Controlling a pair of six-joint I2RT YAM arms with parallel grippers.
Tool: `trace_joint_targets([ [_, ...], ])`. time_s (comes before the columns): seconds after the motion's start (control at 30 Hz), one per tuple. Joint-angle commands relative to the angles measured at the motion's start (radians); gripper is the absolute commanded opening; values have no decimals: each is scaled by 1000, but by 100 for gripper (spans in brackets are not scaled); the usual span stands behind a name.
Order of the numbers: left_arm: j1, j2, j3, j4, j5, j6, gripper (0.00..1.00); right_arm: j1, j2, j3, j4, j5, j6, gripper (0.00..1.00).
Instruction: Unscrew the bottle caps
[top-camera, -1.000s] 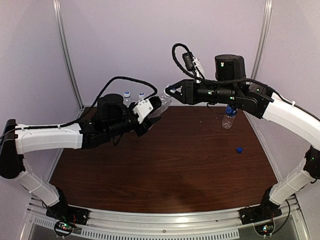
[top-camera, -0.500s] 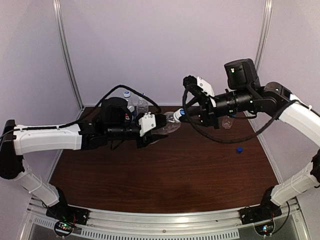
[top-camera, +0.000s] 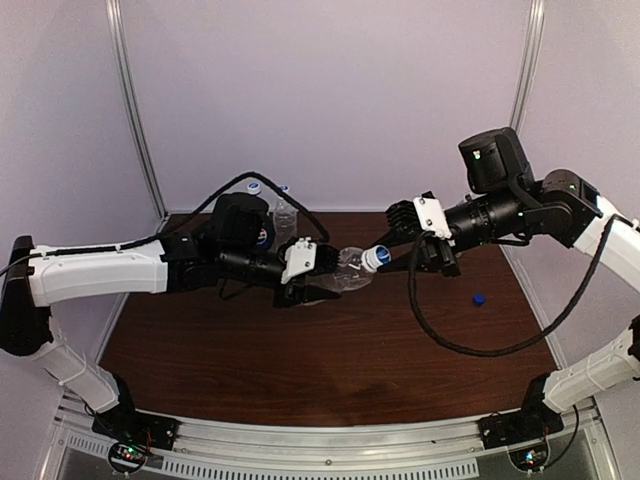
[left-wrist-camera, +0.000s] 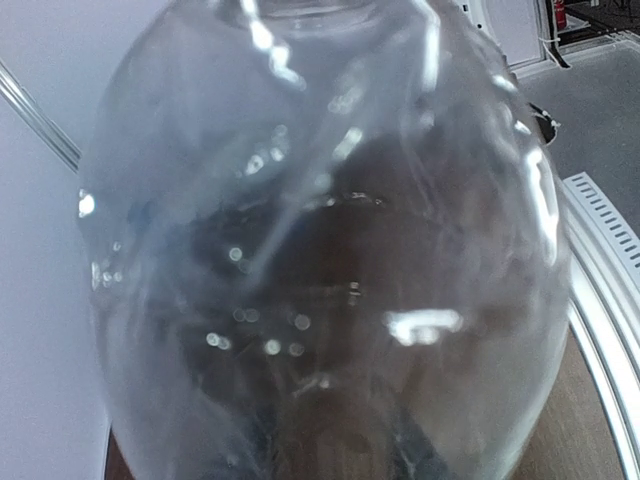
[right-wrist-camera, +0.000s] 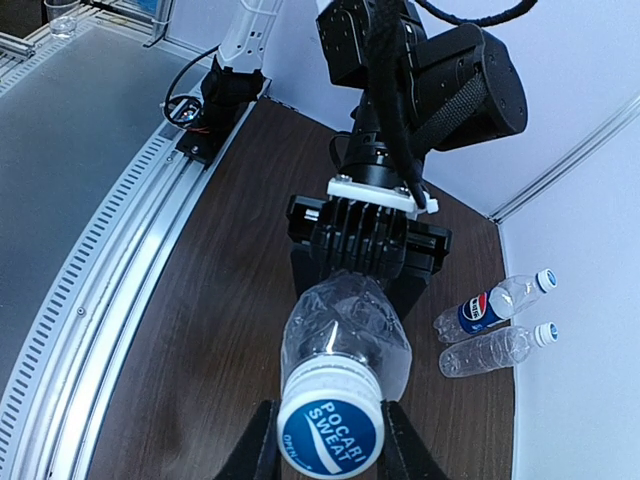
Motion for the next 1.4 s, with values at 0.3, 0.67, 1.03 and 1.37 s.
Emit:
trace_joint_targets([
  [0.3,44,6,-3,-27,15,-39,36,1,-82,-82,116,-3,76,44],
  [0.67,44,-64,-86,200,-176,-135,37,3,-59,-67,462,199,696,100],
  [1.03,43,-55,-129,421,-503,-215,37,7,144,114,405,404,1180,81],
  [1.37,44,-53,-130,424,-513,-214,37,8,184,118,384,377,1172,55],
])
